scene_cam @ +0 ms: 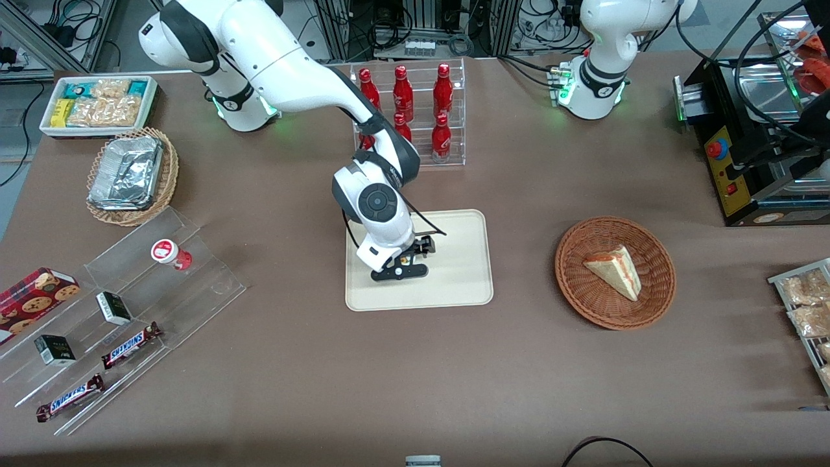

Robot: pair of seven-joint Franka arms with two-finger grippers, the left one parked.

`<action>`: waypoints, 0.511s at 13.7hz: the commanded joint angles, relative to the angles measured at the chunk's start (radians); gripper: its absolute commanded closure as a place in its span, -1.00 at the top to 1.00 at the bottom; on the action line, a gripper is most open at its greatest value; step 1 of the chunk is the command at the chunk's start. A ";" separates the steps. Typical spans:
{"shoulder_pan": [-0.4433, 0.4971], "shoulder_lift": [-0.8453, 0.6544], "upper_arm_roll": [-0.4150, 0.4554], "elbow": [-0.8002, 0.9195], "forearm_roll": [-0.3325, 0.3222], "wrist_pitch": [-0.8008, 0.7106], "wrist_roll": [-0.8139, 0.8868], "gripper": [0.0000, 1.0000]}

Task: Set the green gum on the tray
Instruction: 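Lower the gum jar onto the tray and open the right gripper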

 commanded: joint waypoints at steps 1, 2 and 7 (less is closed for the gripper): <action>0.002 -0.002 -0.004 0.021 0.015 -0.010 -0.041 1.00; 0.001 -0.006 -0.004 0.019 0.015 -0.013 -0.057 1.00; -0.013 -0.104 -0.007 0.010 0.015 -0.128 -0.096 1.00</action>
